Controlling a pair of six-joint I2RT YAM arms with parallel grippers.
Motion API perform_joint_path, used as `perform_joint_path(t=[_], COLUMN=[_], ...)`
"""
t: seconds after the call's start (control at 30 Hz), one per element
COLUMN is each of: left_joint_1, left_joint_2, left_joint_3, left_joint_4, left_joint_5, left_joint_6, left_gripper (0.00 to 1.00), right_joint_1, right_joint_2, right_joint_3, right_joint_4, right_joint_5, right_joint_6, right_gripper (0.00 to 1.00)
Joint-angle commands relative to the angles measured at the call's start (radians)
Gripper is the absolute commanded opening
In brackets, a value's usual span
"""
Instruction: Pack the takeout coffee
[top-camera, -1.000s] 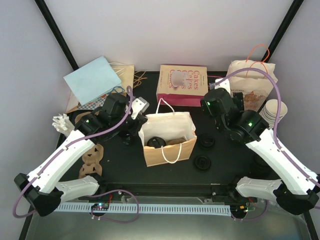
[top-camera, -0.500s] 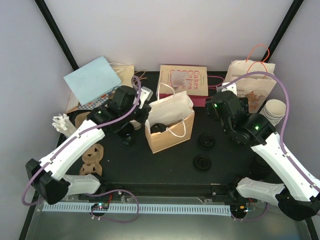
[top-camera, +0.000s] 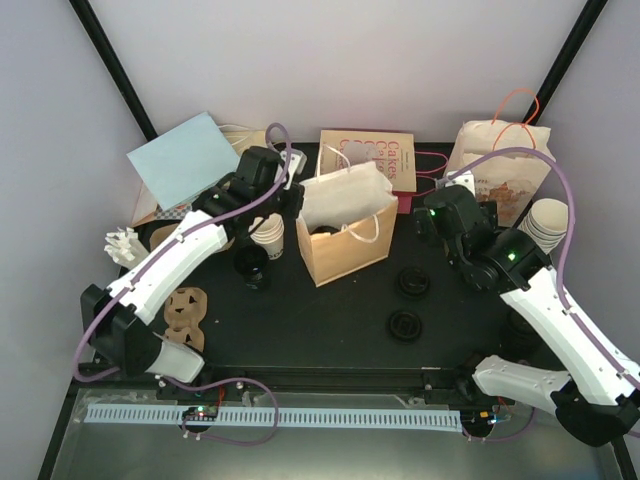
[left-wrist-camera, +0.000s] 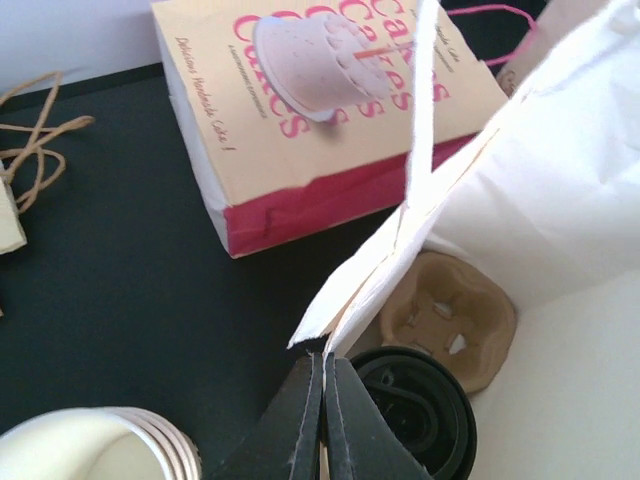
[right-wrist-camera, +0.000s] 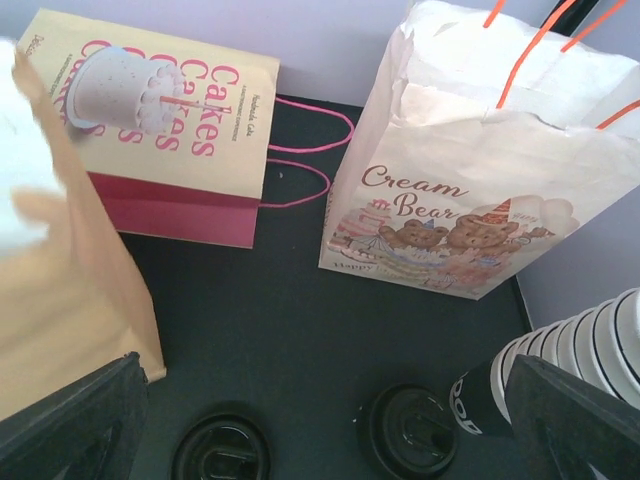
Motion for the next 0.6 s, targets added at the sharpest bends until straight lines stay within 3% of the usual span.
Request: perform_joint_path(t=[0.0, 0.27, 0.57], left_joint_1=[0.04, 0.055, 0.056], left_joint_2=[0.039, 0.077, 0.033], left_joint_3=[0.07, 0.096, 0.109], left_joint_4=[0.053, 0.059, 0.052], left_joint_5=[0.018, 0.079, 0.123], left_joint_6=[-0.006, 0.005, 0.012], left_gripper=[0.02, 0.03, 0.45], right_joint_1=[-0.009, -0.009, -0.01], right_joint_2=[-0.016, -0.055, -0.128], right_joint_3=[-0.023, -0.111, -0.257], right_joint_4=[-0.004, -0.019, -0.011], right_joint_5=[-0.035, -0.15, -0.24], right_joint_6=[0.029, 0.117, 0.219], right_gripper=[1.0, 1.0, 1.0])
